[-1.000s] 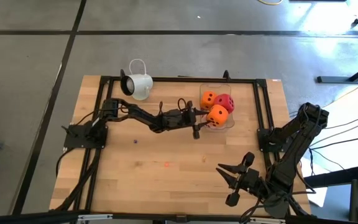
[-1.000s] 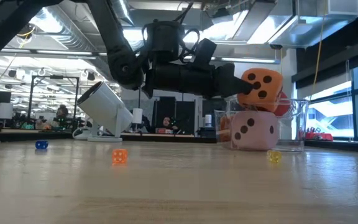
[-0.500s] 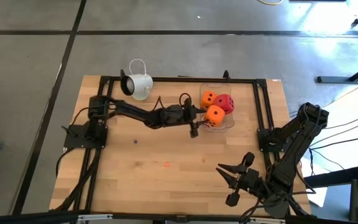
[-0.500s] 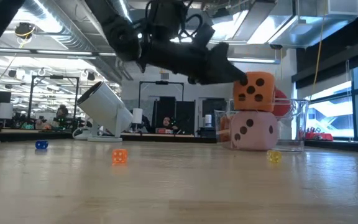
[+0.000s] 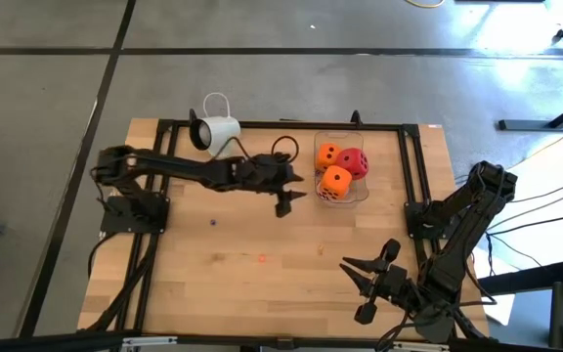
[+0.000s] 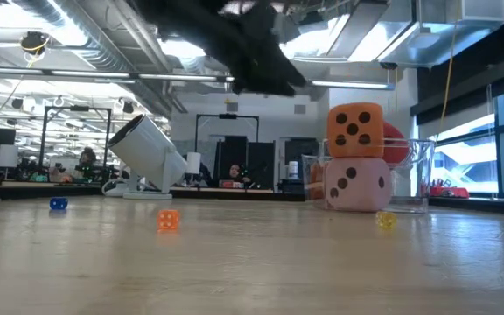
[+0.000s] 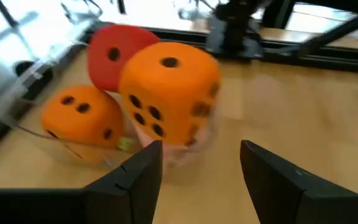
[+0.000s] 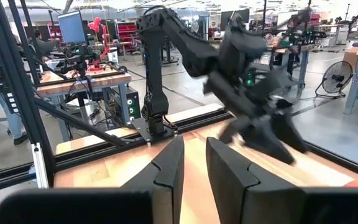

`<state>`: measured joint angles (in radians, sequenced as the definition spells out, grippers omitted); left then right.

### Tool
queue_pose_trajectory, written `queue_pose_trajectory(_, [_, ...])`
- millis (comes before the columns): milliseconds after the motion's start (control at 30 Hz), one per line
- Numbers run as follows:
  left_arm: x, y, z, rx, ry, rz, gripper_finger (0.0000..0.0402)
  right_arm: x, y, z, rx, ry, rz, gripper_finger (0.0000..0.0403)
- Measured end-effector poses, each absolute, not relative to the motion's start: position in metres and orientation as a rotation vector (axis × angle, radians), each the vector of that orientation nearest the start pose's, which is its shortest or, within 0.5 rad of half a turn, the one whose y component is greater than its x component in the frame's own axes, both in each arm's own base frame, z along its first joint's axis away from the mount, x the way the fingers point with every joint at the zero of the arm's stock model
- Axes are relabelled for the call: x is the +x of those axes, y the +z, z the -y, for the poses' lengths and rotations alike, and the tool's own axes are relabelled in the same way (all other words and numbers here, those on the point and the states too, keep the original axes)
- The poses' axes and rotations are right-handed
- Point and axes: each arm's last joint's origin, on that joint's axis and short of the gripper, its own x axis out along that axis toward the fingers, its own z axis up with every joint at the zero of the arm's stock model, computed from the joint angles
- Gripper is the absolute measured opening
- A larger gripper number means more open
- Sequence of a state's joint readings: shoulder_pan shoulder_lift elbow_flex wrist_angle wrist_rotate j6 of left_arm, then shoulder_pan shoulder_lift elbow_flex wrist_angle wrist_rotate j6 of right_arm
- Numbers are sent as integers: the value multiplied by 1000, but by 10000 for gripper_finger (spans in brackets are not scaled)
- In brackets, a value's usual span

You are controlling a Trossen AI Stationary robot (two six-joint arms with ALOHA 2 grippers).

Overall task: Pick & Place Dice
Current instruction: Put the small yellow die into the transparent bin

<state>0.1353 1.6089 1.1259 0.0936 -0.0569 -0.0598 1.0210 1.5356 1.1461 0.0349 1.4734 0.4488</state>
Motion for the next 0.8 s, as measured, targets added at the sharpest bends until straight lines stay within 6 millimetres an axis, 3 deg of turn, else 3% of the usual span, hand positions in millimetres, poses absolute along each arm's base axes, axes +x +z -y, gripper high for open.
queue_pose_trajectory(333, [304, 313, -8, -213, -25, -516, 206, 198, 302, -263, 61, -369, -69, 70])
queue_pose_trajectory(533, [291, 325, 26, -152, -33, -483, 199, 214, 298, -256, 85, -254, -145, 78])
queue_pose_trajectory(667, [287, 329, 40, -60, 111, -442, 196, 226, 295, -248, 73, -182, -210, 114])
queue_pose_trajectory(800, [286, 331, 42, -48, 186, -410, 199, 229, 288, -230, 44, -224, -305, 171])
